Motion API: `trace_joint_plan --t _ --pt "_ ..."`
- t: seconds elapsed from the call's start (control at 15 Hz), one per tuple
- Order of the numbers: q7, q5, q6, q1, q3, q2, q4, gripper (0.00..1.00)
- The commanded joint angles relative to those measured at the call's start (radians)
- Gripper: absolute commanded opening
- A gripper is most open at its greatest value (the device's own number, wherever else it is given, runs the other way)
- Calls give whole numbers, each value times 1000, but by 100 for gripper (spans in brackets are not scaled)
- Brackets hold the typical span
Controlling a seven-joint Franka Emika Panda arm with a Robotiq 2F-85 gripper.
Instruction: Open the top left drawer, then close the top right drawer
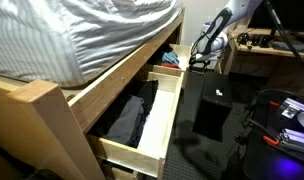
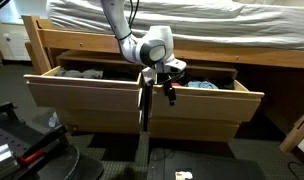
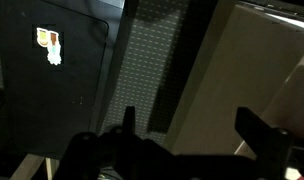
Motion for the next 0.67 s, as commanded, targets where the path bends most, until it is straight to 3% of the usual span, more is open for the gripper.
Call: trace_joint_plan --t 0.0,0.33,0.47,0.6 --pt "-40 57 -3 23 -18 9 9 100" --pt "-50 75 26 -1 -4 18 0 100" --pt "-239 43 175 -186 138 40 -4 100" --pt "-372 37 265 -295 235 80 2 100"
